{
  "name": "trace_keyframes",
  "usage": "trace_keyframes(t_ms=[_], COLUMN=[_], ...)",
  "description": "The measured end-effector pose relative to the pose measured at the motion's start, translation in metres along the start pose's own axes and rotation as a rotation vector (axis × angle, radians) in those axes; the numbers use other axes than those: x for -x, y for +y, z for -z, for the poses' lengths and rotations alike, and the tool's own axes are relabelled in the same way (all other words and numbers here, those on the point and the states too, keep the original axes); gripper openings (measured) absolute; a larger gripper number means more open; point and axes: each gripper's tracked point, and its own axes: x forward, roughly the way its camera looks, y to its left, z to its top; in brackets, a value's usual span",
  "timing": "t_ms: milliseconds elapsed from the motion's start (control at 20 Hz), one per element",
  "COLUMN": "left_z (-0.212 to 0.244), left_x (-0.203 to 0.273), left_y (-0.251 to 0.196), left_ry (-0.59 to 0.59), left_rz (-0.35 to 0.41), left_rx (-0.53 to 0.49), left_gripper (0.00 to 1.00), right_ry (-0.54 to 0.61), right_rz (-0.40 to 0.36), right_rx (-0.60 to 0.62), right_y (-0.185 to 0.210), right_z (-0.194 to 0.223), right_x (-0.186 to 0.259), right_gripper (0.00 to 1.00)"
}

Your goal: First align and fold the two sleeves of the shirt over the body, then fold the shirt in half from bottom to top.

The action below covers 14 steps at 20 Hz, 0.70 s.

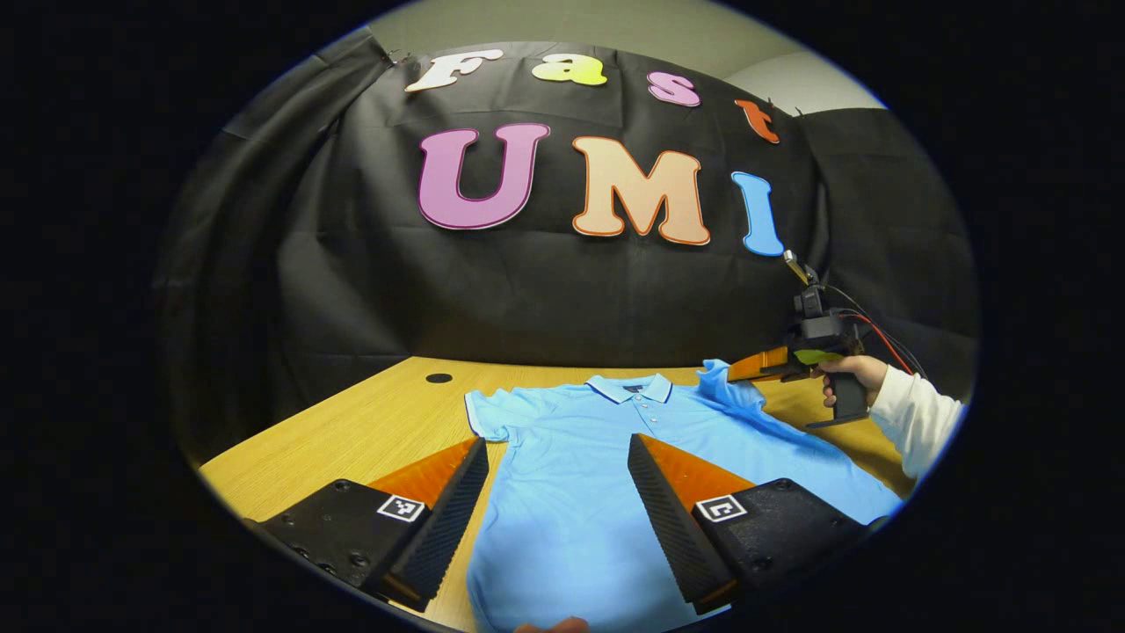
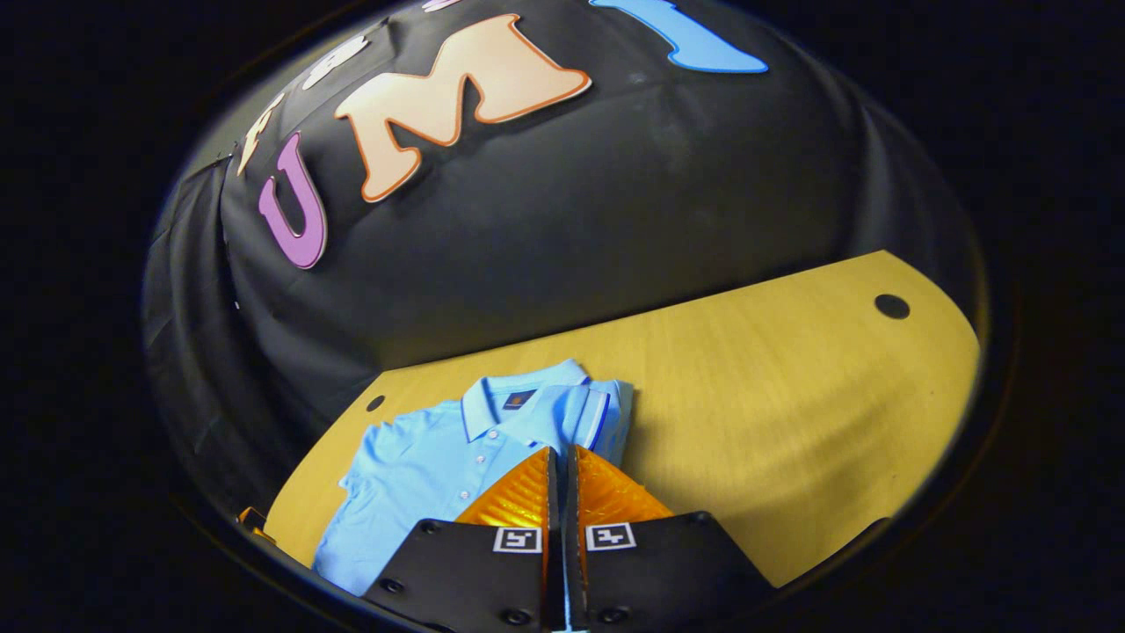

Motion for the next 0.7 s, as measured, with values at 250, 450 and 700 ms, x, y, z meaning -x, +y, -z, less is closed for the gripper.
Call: trace_keyframes(t_ms=[250,450,700], left_z=[-0.003,-0.004,-0.007], left_x=[-0.004,-0.012,-0.03], left_y=[0.003,0.006,0.025], left_ry=[-0.005,0.015,0.046], left_rz=[0.001,0.028,0.016], left_rx=[-0.01,0.048,0.066], left_gripper=[0.95,0.95,0.95], right_ry=[0.061,0.115,0.116], right_rz=[-0.083,-0.14,-0.178], right_rx=[-0.002,-0.021,0.085], right_y=[0.039,0.055,0.074], right_z=[0.028,0.044,0.053], right_x=[-0.01,-0.004,0.02], right_gripper=[0.04,0.14,0.71])
